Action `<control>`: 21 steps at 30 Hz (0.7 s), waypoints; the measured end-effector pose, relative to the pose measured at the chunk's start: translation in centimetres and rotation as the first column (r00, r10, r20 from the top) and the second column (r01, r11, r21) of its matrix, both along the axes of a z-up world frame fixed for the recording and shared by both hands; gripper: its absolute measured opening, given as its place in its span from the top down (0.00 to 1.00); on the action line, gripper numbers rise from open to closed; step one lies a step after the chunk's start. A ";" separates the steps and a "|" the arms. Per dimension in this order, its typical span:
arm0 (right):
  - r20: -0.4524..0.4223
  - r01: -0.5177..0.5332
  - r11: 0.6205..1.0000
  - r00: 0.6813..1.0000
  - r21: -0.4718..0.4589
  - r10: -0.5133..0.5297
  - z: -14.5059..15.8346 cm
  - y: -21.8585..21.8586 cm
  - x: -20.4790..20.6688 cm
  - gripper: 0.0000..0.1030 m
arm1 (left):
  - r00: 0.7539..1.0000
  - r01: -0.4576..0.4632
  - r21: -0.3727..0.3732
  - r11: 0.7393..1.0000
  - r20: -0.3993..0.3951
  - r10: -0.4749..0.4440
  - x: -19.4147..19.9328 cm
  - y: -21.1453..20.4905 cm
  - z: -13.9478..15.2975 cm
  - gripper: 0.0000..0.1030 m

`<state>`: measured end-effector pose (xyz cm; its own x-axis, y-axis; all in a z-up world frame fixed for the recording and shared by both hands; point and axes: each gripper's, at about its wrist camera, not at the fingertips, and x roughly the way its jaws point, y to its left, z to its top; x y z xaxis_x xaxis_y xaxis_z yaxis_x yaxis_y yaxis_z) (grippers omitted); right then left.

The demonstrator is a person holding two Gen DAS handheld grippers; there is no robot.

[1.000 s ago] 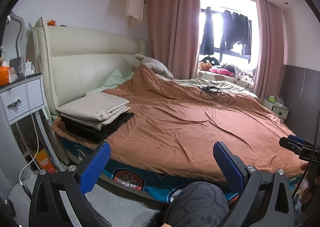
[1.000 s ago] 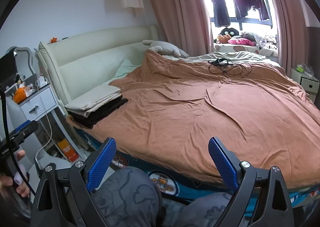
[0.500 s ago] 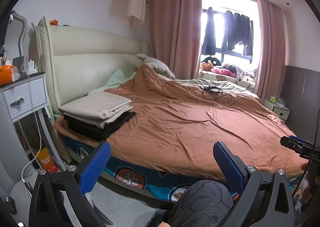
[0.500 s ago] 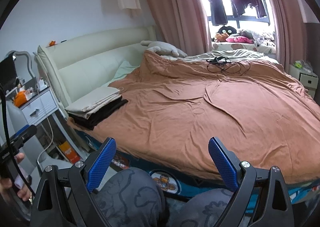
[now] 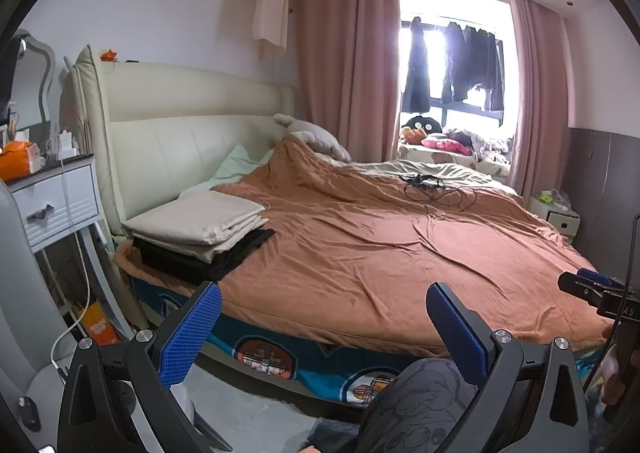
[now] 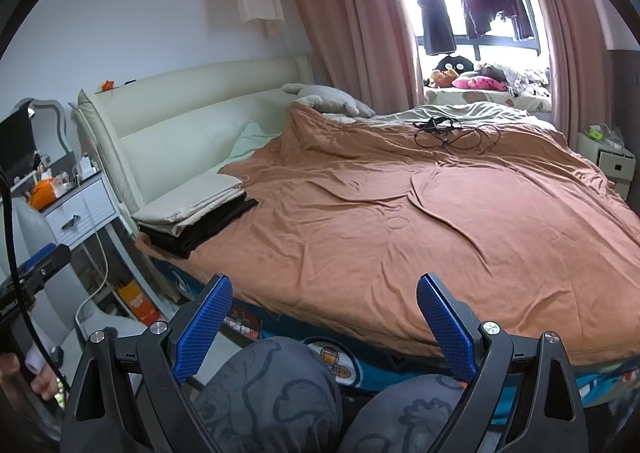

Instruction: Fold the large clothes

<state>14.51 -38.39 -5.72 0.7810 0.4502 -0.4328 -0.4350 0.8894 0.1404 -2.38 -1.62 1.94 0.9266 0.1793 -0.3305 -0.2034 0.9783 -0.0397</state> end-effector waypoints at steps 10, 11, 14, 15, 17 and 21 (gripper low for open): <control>0.009 0.008 1.000 1.000 0.016 -0.008 0.2 -0.6 -0.5 0.09 | 1.000 0.010 0.003 1.000 -0.008 -0.010 -0.3 -0.5 -0.1 0.00; 0.009 0.009 1.000 1.000 0.015 -0.009 0.2 -0.6 -0.5 0.09 | 1.000 0.010 0.003 1.000 -0.010 -0.010 -0.3 -0.5 -0.1 0.00; 0.010 0.008 1.000 1.000 0.012 -0.008 0.1 -0.6 -0.7 0.09 | 1.000 0.010 0.005 1.000 -0.009 -0.010 -0.4 -0.5 -0.1 0.00; 0.010 0.008 1.000 1.000 0.011 -0.008 0.1 -0.6 -0.7 0.09 | 1.000 0.011 0.006 1.000 -0.006 -0.011 -0.5 -0.5 -0.1 0.00; 0.009 0.006 1.000 1.000 0.012 -0.007 0.1 -0.6 -0.8 0.09 | 1.000 0.011 0.007 1.000 -0.001 -0.011 -0.7 -0.5 -0.1 0.00; 0.009 0.008 1.000 1.000 0.011 -0.008 0.1 -0.5 -0.9 0.09 | 1.000 0.011 0.007 1.000 0.001 -0.011 -0.8 -0.4 -0.1 0.00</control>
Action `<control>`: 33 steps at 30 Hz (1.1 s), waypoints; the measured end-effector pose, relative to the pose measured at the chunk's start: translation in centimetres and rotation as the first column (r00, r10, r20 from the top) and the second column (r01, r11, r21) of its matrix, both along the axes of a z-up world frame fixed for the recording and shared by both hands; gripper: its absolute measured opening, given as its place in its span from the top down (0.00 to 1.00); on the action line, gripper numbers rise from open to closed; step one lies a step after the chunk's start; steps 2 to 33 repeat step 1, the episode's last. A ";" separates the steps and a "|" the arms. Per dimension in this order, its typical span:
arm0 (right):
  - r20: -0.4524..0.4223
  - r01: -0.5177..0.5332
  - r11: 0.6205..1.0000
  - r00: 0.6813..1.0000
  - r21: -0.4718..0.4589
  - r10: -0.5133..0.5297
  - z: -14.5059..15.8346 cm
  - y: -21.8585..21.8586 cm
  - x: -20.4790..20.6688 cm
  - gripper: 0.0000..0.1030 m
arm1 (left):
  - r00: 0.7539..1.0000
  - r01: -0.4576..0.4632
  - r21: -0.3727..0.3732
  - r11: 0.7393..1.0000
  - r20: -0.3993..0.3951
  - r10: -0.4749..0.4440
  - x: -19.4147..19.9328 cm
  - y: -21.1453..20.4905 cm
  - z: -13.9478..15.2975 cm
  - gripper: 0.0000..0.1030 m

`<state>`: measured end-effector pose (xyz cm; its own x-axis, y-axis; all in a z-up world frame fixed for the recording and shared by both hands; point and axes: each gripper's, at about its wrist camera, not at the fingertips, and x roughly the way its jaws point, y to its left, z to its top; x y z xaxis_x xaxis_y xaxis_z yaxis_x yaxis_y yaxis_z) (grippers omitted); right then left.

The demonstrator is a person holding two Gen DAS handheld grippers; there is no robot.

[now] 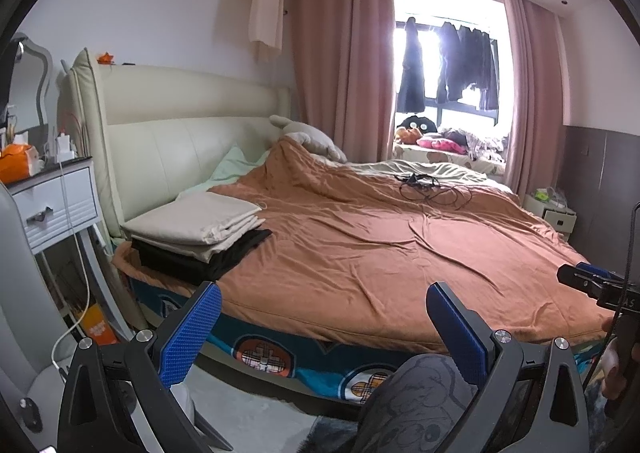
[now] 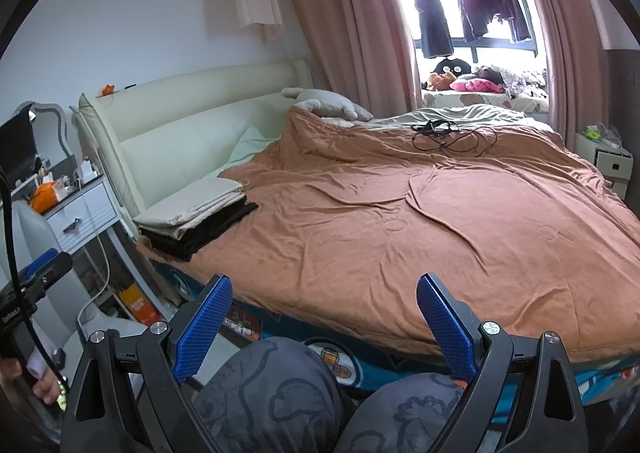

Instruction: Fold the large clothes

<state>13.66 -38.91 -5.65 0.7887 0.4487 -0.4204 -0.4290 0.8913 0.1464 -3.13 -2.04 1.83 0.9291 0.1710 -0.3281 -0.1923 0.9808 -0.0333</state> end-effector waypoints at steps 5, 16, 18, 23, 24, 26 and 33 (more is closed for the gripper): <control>0.001 -0.001 1.000 1.000 0.001 0.001 0.0 0.0 0.0 0.09 | 1.000 0.001 0.000 1.000 0.001 -0.001 -0.1 0.1 0.0 0.00; 0.001 -0.001 1.000 1.000 0.001 0.001 0.0 0.0 0.0 0.09 | 1.000 0.001 0.000 1.000 0.001 -0.001 -0.1 0.1 0.0 0.00; 0.001 -0.001 1.000 1.000 0.001 0.001 0.0 0.0 0.0 0.09 | 1.000 0.001 0.000 1.000 0.001 -0.001 -0.1 0.1 0.0 0.00; 0.001 -0.001 1.000 1.000 0.001 0.001 0.0 0.0 0.0 0.09 | 1.000 0.001 0.000 1.000 0.001 -0.001 -0.1 0.1 0.0 0.00; 0.001 -0.001 1.000 1.000 0.001 0.001 0.0 0.0 0.0 0.09 | 1.000 0.001 0.000 1.000 0.001 -0.001 -0.1 0.1 0.0 0.00; 0.001 -0.001 1.000 1.000 0.001 0.001 0.0 0.0 0.0 0.09 | 1.000 0.001 0.000 1.000 0.001 -0.001 -0.1 0.1 0.0 0.00; 0.001 -0.001 1.000 1.000 0.001 0.001 0.0 0.0 0.0 0.09 | 1.000 0.001 0.000 1.000 0.001 -0.001 -0.1 0.1 0.0 0.00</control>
